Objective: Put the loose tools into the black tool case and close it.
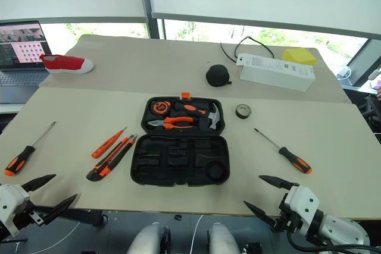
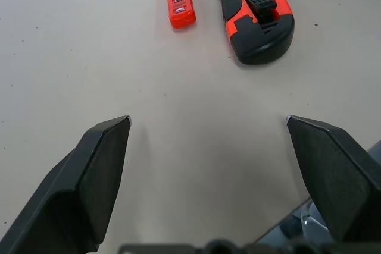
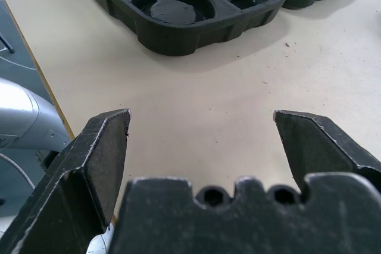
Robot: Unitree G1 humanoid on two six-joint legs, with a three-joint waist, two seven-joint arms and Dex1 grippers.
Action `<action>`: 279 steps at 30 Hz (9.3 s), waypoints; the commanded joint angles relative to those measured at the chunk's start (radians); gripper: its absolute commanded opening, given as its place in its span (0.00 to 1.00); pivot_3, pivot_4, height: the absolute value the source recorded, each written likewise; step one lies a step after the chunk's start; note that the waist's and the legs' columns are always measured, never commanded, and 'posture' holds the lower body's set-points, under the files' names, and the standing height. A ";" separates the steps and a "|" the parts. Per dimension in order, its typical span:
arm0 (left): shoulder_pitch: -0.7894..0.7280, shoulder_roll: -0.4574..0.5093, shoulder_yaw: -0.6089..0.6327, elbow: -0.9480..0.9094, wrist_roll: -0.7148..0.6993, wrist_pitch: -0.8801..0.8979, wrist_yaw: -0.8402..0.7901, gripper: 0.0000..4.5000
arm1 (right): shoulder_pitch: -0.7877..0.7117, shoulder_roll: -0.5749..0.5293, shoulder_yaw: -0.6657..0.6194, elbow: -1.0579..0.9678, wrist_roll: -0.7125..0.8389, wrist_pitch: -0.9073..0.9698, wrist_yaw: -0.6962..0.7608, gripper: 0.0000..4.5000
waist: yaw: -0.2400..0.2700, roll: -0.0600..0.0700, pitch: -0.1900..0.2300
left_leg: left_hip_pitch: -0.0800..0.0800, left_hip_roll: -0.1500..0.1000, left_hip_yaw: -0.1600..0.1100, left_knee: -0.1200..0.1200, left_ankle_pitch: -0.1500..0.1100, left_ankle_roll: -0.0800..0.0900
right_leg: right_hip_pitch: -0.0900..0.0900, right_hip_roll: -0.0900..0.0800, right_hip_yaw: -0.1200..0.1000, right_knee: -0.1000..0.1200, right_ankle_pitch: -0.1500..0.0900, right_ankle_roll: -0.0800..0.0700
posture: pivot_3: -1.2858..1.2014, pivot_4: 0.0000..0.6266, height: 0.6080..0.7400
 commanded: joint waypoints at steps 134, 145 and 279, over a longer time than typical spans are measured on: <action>-0.608 0.077 -0.229 -0.020 -0.249 0.289 -0.477 0.99 | 0.180 0.104 -0.447 0.073 0.168 0.037 -0.011 1.00 | 0.002 0.010 0.000 | -0.001 0.001 -0.007 0.012 -0.003 0.002 | 0.006 0.007 0.001 0.008 -0.006 0.000 | 0.52 0.24 1.00; -0.549 0.039 -0.295 -0.220 -0.365 0.456 -0.391 0.99 | -0.155 -0.250 -0.283 0.164 0.061 0.426 -0.074 1.00 | 0.001 0.012 -0.001 | 0.005 -0.002 -0.005 0.008 -0.002 0.004 | 0.008 -0.003 0.004 0.008 -0.013 0.000 | 0.52 0.24 1.00; 0.013 -0.045 0.226 -0.053 -0.315 0.430 0.053 1.00 | -0.678 -0.017 0.080 0.163 0.106 0.222 0.278 0.68 | -0.001 0.006 0.001 | -0.007 -0.001 -0.004 0.004 -0.005 0.007 | -0.005 -0.002 -0.001 0.000 -0.001 0.002 | 0.52 0.24 1.00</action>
